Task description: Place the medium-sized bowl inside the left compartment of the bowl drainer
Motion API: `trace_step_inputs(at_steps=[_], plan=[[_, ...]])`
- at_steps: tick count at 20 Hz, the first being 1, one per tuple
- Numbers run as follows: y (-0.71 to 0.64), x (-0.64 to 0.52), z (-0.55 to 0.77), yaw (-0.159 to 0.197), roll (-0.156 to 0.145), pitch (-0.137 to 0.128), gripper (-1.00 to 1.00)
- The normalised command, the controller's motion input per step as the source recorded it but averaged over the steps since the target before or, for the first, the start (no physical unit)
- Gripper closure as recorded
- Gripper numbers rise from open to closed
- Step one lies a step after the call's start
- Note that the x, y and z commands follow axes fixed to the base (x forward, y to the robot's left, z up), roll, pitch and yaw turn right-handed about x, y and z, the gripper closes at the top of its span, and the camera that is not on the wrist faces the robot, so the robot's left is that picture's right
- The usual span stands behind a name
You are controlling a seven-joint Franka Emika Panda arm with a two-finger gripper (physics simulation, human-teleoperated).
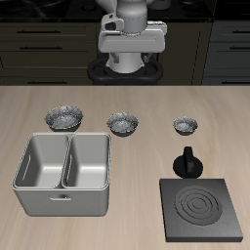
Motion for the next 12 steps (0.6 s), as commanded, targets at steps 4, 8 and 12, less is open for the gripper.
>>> trace_step_inputs(at_steps=[4,8,12], plan=[[0.05,0.04,-0.42,0.012,0.008,0.001,-1.0],[0.06,0.08,-0.39,0.007,-0.001,0.013,-1.0],[0.1,0.08,-0.5,0.01,0.006,0.016,-1.0]])
